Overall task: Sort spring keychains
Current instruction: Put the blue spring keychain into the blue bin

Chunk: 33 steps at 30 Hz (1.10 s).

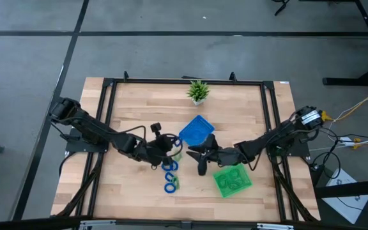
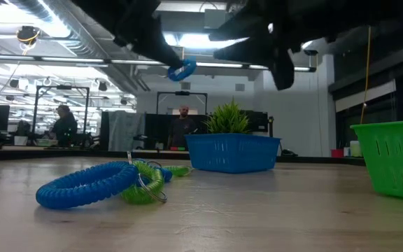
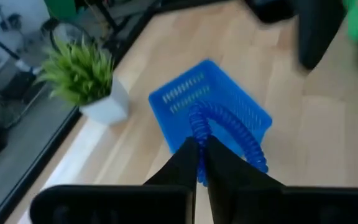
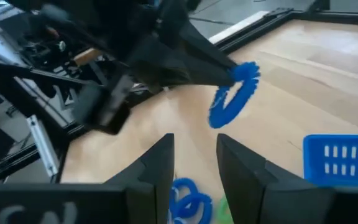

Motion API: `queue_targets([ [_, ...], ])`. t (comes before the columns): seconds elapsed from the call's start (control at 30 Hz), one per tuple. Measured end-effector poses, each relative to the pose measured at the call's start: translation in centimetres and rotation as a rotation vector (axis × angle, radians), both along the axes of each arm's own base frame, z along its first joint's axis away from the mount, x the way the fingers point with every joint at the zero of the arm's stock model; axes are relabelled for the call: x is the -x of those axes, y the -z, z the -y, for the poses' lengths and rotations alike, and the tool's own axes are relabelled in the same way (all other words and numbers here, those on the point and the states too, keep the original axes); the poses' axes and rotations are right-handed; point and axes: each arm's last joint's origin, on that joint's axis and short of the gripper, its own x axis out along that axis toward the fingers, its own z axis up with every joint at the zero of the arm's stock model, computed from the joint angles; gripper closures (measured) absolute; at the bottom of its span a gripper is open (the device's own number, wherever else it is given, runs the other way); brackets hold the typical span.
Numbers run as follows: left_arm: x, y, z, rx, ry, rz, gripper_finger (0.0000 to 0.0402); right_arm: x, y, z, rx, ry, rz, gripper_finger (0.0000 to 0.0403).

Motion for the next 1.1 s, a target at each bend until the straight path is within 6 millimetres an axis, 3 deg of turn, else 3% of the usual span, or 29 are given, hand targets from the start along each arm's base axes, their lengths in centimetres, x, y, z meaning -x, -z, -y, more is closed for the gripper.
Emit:
queue_targets([
  [0.3,-0.5,-0.7,0.2,-0.032,0.029,0.052,0.0390,-0.9,0.8,1.7,-0.004,0.036,-0.014,0.0283],
  [1.1,-1.0,-1.4,0.5,0.017,0.108,0.112,0.0390,-1.3,0.5,2.7,-0.024,0.009,0.013,0.0283],
])
